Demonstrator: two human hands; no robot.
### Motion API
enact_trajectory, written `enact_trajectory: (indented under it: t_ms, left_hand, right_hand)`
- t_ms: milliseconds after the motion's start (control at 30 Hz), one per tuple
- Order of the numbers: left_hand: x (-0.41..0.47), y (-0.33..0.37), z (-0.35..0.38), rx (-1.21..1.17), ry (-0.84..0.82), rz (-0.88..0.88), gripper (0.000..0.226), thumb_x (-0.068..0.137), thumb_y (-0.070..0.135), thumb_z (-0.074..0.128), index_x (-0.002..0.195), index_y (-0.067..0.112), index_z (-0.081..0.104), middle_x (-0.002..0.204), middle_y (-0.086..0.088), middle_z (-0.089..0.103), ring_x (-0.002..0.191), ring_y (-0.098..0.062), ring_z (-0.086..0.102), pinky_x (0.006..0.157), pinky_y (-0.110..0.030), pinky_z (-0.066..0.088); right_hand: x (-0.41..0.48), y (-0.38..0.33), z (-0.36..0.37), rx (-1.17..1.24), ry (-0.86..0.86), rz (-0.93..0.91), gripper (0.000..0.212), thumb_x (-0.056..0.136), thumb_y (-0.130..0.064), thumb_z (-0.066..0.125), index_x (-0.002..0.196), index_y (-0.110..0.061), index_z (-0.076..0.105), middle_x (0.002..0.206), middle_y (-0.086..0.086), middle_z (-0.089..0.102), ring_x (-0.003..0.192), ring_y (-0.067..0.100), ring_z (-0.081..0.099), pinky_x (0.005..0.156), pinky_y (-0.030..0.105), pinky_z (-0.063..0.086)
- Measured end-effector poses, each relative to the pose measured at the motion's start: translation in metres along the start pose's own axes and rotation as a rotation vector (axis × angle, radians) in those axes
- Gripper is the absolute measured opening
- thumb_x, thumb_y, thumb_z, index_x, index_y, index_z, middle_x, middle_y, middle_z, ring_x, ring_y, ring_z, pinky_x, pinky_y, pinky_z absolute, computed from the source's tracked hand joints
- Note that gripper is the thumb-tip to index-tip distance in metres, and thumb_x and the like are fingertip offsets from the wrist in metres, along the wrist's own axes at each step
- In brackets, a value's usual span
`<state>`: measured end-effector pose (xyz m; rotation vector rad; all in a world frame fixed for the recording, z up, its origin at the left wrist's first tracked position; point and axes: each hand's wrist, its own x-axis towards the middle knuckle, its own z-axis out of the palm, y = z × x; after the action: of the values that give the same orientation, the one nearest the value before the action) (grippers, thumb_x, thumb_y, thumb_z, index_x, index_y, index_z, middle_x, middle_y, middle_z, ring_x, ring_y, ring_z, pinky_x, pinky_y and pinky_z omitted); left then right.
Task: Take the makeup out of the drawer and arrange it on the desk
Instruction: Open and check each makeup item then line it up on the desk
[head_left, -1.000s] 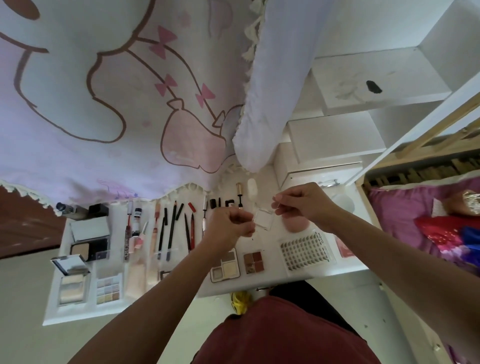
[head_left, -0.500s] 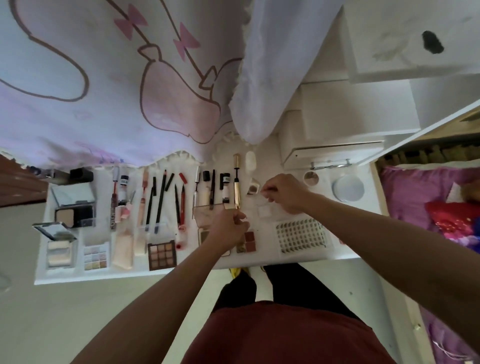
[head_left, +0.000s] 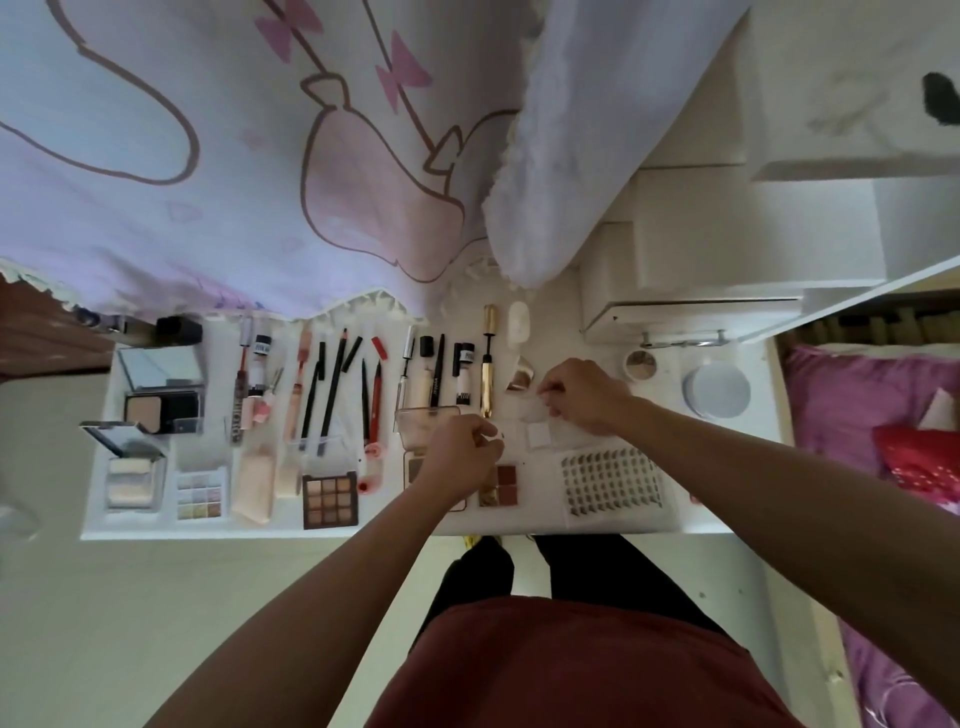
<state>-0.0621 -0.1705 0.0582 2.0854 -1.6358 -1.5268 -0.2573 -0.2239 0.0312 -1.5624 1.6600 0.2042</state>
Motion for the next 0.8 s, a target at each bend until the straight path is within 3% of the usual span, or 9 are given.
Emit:
enact_trajectory:
  t_ms: [100,233,467,567,700,767,800]
  left_hand:
    - [0.000,0.000,-0.002,0.001,-0.026,0.002,0.024,0.089,0.018,0.064,0.111,0.008,0.065,0.093,-0.003,0.063,0.087,-0.018,0.063,0.075,-0.026,0.048]
    - [0.000,0.005,-0.008,0.008,-0.060,0.019,0.027,0.089,0.022,0.064,0.113,0.011,0.064,0.095,-0.001,0.065,0.089,-0.019,0.066,0.083,-0.034,0.054]
    - [-0.001,0.017,-0.015,0.032,-0.104,0.086,0.026,0.092,0.022,0.061,0.116,0.012,0.061,0.100,-0.003,0.064,0.090,-0.017,0.064,0.066,-0.018,0.046]
    - [-0.003,0.020,-0.016,0.058,-0.120,0.117,0.027,0.092,0.024,0.061,0.116,0.012,0.062,0.102,-0.004,0.065,0.086,-0.015,0.063,0.063,-0.018,0.046]
    - [-0.008,0.020,-0.015,0.064,-0.107,0.114,0.028,0.091,0.024,0.062,0.115,0.011,0.063,0.098,-0.002,0.065,0.086,-0.017,0.065,0.077,-0.028,0.055]
    - [-0.011,0.019,-0.015,0.064,-0.071,0.090,0.027,0.091,0.025,0.062,0.114,0.011,0.063,0.100,-0.001,0.066,0.085,-0.014,0.064,0.074,-0.005,0.045]
    - [-0.012,0.019,-0.016,0.059,-0.048,0.072,0.024,0.091,0.025,0.062,0.112,0.013,0.063,0.101,-0.001,0.066,0.083,-0.012,0.062,0.065,0.004,0.035]
  right_hand:
    - [-0.002,0.001,-0.001,0.038,0.039,0.027,0.020,0.092,-0.025,0.061,0.108,-0.024,0.072,0.092,-0.005,0.070,0.092,0.017,0.068,0.086,0.041,0.056]
    - [-0.016,0.010,-0.014,0.116,0.163,0.040,0.022,0.091,-0.021,0.064,0.110,-0.015,0.072,0.107,0.005,0.072,0.100,0.021,0.066,0.090,0.029,0.050]
    - [-0.059,0.055,-0.032,0.046,0.399,0.200,0.020,0.089,-0.023,0.064,0.108,-0.022,0.072,0.108,0.001,0.073,0.102,0.025,0.065,0.085,0.033,0.047]
    - [-0.066,0.063,-0.022,0.020,0.351,0.249,0.039,0.088,-0.035,0.066,0.125,-0.022,0.063,0.120,0.002,0.067,0.109,0.024,0.062,0.091,0.036,0.046]
    - [-0.062,0.055,-0.005,-0.031,0.275,0.294,0.066,0.084,-0.048,0.067,0.139,-0.020,0.044,0.123,0.013,0.059,0.113,0.034,0.058,0.091,0.041,0.046]
    - [-0.057,0.045,0.001,-0.061,0.269,0.308,0.080,0.079,-0.053,0.070,0.142,-0.016,0.036,0.123,0.015,0.056,0.114,0.035,0.058,0.091,0.041,0.047]
    - [-0.053,0.042,0.004,-0.071,0.266,0.305,0.084,0.076,-0.055,0.071,0.141,-0.015,0.035,0.124,0.015,0.054,0.114,0.035,0.057,0.091,0.041,0.047]
